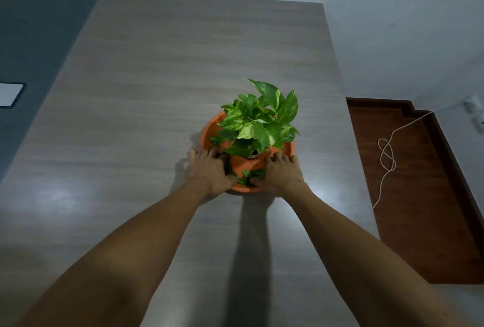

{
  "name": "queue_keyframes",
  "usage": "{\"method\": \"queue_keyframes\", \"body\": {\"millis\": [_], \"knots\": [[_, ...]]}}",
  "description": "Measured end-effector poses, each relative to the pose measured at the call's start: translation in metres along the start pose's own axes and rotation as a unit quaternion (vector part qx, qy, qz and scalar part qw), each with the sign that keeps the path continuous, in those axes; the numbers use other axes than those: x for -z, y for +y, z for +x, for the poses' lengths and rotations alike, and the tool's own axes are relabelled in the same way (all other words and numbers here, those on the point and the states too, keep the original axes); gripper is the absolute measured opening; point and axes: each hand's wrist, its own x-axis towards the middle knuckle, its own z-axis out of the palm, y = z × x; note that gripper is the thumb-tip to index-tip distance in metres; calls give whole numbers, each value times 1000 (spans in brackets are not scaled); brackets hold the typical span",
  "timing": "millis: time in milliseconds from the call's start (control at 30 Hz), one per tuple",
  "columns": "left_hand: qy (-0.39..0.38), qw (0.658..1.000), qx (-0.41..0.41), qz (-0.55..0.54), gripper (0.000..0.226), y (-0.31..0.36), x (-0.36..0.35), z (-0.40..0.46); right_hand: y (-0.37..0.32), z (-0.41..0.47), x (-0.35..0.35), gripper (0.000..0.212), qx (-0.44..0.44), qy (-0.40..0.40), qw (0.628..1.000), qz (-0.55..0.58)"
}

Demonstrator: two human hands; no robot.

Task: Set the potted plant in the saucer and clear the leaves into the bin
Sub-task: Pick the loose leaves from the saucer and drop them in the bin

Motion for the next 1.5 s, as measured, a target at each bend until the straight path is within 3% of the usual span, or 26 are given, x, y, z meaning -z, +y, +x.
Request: {"method": "queue_keyframes", "body": {"millis": [133,333,600,733,900,1133,1500], "knots": [[-3,1000,-1,-12,69,6,4,-2,-10,1,4,83,-6,-14,999,38],[-33,998,14,-48,51,21,5,2,-26,1,2,36,-15,-3,996,83],[-7,990,20,-139,26,33,0,0,-25,7,-18,30,-2,-8,974,226],[-5,975,5,-222,20,31,-4,-2,-23,0,-17,28,-4,11,924,382],[31,939,45,-339,22,26,-8,4,-8,0,-21,25,-63,116,901,413],[95,909,86,-396,21,19,6,-4,4,-16,-2,12,-134,126,841,509],[109,897,73,-422,11,44,11,-47,20,-72,-1,8,-154,147,798,564]]}}
